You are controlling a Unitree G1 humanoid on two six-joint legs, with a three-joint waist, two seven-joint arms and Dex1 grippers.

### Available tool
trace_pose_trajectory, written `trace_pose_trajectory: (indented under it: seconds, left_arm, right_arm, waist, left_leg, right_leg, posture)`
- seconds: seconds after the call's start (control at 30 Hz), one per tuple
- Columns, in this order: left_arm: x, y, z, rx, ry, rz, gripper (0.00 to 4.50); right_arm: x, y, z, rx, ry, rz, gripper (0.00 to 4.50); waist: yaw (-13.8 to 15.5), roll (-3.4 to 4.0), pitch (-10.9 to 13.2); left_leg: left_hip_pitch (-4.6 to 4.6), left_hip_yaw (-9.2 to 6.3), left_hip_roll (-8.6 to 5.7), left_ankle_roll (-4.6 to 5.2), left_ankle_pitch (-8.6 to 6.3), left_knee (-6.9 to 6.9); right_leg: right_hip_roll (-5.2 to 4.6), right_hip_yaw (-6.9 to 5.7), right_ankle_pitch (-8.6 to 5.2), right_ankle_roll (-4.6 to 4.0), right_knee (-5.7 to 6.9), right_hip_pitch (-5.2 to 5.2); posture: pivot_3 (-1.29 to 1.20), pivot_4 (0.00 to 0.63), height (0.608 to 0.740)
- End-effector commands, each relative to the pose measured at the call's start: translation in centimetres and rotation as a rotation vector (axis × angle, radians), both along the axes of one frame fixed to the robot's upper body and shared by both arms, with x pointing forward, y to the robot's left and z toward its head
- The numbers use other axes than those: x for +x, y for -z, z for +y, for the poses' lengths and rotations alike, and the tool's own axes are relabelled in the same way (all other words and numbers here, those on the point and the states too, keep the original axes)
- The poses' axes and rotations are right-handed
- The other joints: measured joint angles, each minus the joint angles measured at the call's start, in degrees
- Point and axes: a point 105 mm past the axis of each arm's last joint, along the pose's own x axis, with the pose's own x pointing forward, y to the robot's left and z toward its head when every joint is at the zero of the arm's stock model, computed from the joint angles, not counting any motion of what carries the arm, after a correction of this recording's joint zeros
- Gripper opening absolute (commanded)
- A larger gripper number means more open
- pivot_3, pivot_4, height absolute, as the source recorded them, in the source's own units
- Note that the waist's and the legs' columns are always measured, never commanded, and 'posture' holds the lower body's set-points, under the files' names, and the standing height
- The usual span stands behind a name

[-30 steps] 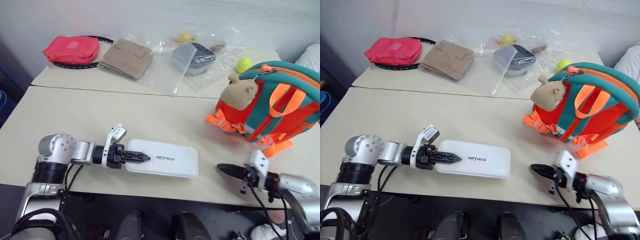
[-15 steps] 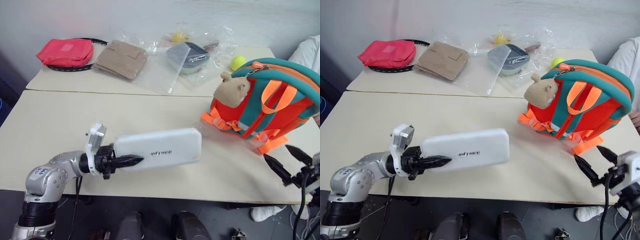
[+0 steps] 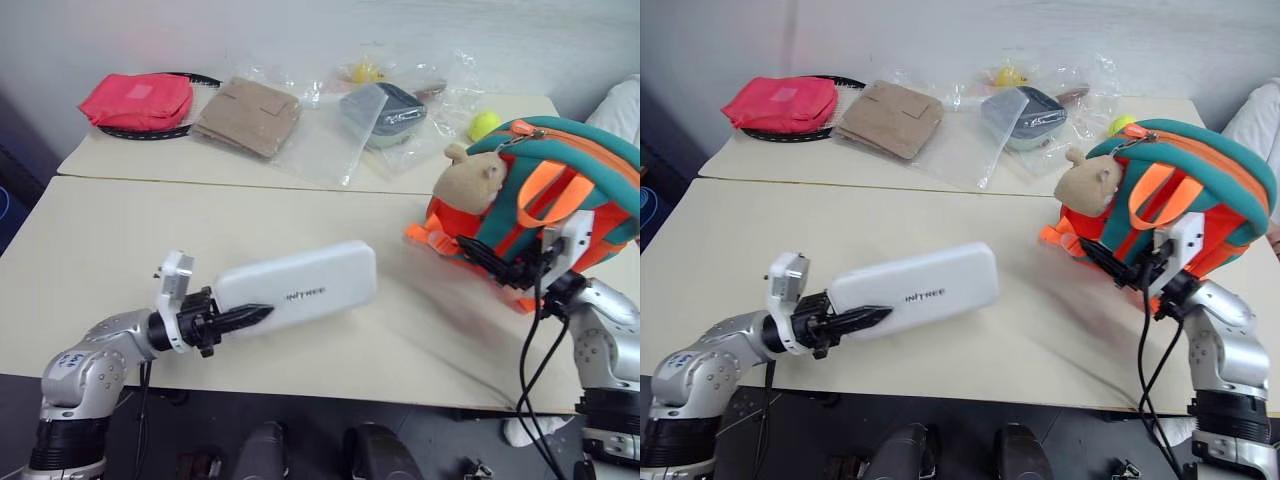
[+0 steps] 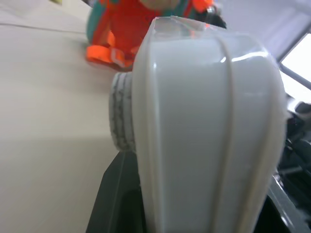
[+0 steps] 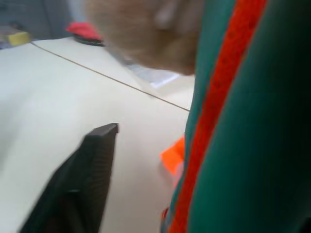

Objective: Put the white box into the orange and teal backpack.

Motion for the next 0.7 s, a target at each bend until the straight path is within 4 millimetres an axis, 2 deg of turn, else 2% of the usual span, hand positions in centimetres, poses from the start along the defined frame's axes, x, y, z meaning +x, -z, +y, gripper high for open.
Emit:
trace_pose_trajectory:
  seconds: [0.03, 0.2, 0.27, 0.37, 0.47, 0.57, 0.7]
  left_arm:
    - [1.3, -1.9, 2.6, -0.083, -0.15, -0.043, 1.32]
    - [2.8, -2.1, 5.1, -0.094, -0.296, -0.055, 1.32]
    - [3.0, -2.1, 5.7, -0.102, -0.332, -0.046, 1.32]
    - [3.3, -2.1, 6.5, -0.12, -0.383, -0.043, 1.32]
    - [3.3, -2.3, 6.7, -0.127, -0.402, -0.055, 1.32]
    - [2.7, -2.6, 7.0, -0.138, -0.416, -0.077, 1.32]
    - [1.9, -3.8, 7.1, -0.163, -0.416, -0.136, 1.32]
  right_arm:
    - [-0.7, -1.4, 3.6, 0.013, -0.152, -0.052, 1.73]
    - [-3.1, -2.3, 9.9, 0.07, -0.402, -0.025, 0.03]
    - [-4.2, -3.1, 11.8, 0.114, -0.494, -0.013, 0.01]
    - [-7.3, -4.6, 14.8, 0.159, -0.712, 0.066, 0.01]
    - [-9.8, -5.7, 15.3, 0.186, -0.837, 0.142, 0.01]
    - [-12.6, -4.4, 14.0, 0.096, -0.926, 0.31, 0.01]
    - [-12.2, -3.2, 11.7, 0.055, -0.842, 0.406, 0.01]
  waist:
    - [-0.1, 0.0, 0.0]
    - [-0.55, 0.0, 0.0]
    - [-0.5, -0.01, 0.0]
    - [-0.53, -0.02, 0.01]
    - [-0.46, -0.02, 0.01]
    - [-0.07, -0.03, 0.01]
    - [0.05, -0.13, 0.03]
  left_leg:
    - [0.0, 0.0, 0.0, 0.0, 0.0, 0.02]
    - [0.01, -0.02, 0.05, 0.0, 0.0, -0.04]
    - [-0.01, -0.03, 0.03, -0.01, 0.01, -0.05]
    - [-0.06, -0.03, 0.01, -0.01, 0.0, -0.03]
    - [-0.09, -0.07, 0.03, 0.0, -0.01, -0.07]
    - [-0.14, -0.12, 0.0, 0.27, -0.17, -0.07]
    - [-0.16, -0.19, -0.04, 0.38, -0.28, -0.03]
  right_leg:
    - [0.0, 0.0, 0.0, 0.0, 0.01, 0.0]
    - [0.02, -0.02, 0.0, 0.0, 0.16, -0.11]
    - [0.01, -0.02, 0.0, 0.0, 0.27, -0.14]
    - [-0.04, -0.02, 0.0, 0.0, 0.38, -0.19]
    - [-0.04, -0.03, 0.0, -0.01, 0.37, -0.23]
    - [-0.09, -0.08, 0.0, -0.01, 0.3, -0.22]
    - [-0.13, -0.14, 0.0, -0.01, -0.24, -0.02]
  posture:
    - [0.0, 0.15, 0.74]
    - [0.0, 0.15, 0.74]
    - [0.0, 0.15, 0.74]
    - [0.0, 0.15, 0.74]
    - [0.0, 0.15, 0.74]
    - [0.0, 0.15, 0.74]
    - [0.0, 0.15, 0.74]
